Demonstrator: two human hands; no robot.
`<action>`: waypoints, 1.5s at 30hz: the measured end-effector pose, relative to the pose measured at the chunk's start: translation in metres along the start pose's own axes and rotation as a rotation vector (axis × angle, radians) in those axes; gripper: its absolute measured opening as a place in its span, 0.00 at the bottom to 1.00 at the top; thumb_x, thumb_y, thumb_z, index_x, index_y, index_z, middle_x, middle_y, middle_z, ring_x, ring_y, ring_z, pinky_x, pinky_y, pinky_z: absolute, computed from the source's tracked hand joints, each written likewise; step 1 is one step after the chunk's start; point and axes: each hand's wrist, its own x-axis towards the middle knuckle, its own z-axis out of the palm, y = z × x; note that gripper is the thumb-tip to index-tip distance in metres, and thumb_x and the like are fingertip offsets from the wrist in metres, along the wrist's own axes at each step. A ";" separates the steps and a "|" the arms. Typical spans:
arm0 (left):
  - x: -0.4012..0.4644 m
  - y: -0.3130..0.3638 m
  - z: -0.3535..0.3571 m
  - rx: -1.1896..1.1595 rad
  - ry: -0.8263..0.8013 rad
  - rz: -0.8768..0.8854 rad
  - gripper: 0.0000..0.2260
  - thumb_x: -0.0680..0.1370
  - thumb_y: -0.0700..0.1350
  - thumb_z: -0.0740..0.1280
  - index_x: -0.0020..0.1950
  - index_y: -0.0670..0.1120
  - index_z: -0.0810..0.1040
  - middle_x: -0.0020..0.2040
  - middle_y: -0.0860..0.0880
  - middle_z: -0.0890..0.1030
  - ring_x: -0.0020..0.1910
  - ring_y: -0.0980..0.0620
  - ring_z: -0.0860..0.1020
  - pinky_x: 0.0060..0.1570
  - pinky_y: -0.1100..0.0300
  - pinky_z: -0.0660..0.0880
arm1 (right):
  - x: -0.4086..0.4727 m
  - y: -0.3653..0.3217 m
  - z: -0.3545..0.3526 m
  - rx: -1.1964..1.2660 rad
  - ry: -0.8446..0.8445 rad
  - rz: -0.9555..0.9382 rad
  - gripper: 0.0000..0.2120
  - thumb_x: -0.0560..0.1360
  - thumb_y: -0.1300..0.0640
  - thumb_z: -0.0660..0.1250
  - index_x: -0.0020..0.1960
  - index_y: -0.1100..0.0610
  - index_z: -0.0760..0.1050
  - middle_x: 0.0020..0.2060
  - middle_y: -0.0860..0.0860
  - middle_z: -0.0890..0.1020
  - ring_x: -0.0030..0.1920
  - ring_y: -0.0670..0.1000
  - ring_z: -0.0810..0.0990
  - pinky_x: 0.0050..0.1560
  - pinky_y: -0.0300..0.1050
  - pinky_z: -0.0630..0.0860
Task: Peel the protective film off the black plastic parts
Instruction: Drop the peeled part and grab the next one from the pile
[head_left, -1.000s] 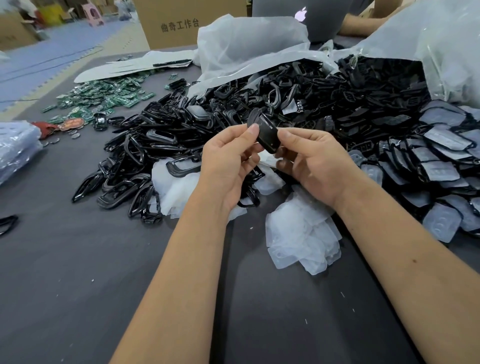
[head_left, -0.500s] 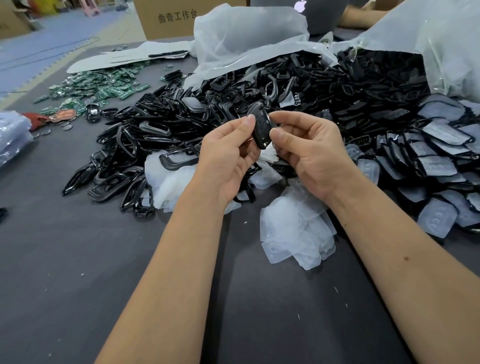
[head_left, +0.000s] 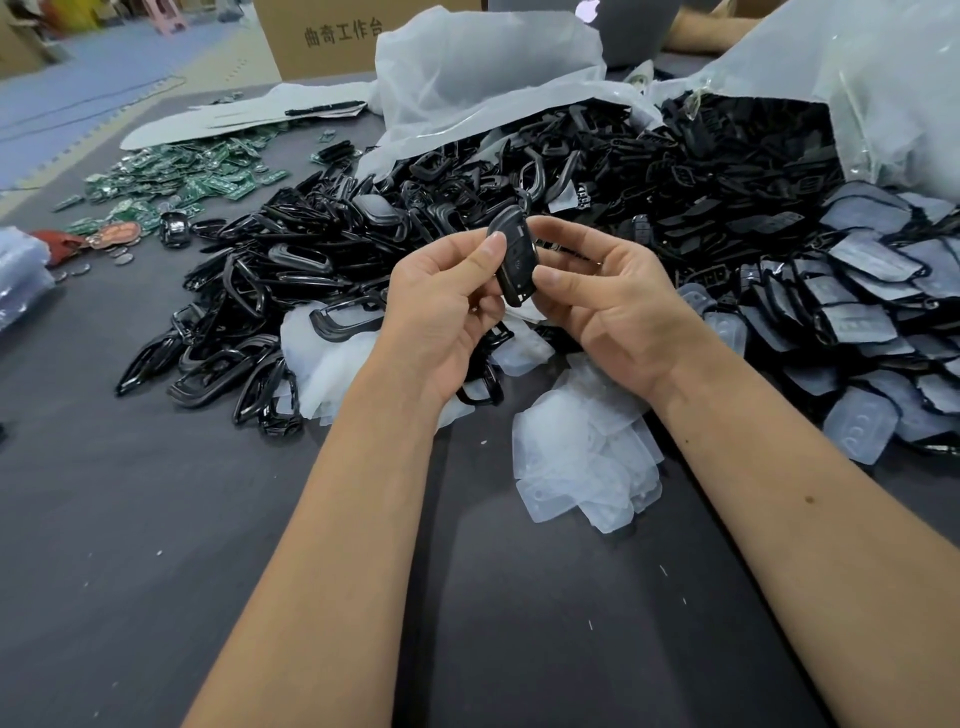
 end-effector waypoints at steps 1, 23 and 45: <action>0.000 0.000 -0.001 0.002 -0.003 0.004 0.05 0.82 0.38 0.68 0.49 0.40 0.83 0.38 0.45 0.76 0.32 0.55 0.71 0.30 0.66 0.69 | -0.001 0.000 0.001 -0.009 -0.004 -0.008 0.25 0.68 0.69 0.73 0.65 0.62 0.78 0.49 0.57 0.85 0.48 0.52 0.85 0.52 0.41 0.81; -0.004 -0.043 0.177 1.208 -0.383 0.839 0.05 0.74 0.37 0.70 0.46 0.38 0.85 0.44 0.41 0.79 0.43 0.41 0.78 0.43 0.47 0.71 | -0.073 -0.151 -0.071 -1.774 0.397 -0.124 0.18 0.73 0.69 0.65 0.54 0.52 0.87 0.44 0.57 0.83 0.44 0.53 0.73 0.48 0.40 0.66; 0.033 -0.024 0.058 1.502 0.122 0.472 0.14 0.73 0.35 0.63 0.51 0.44 0.86 0.54 0.41 0.82 0.56 0.39 0.77 0.59 0.50 0.72 | 0.014 -0.074 -0.031 -1.947 0.252 0.046 0.20 0.73 0.71 0.69 0.61 0.56 0.82 0.56 0.60 0.82 0.58 0.63 0.81 0.53 0.55 0.82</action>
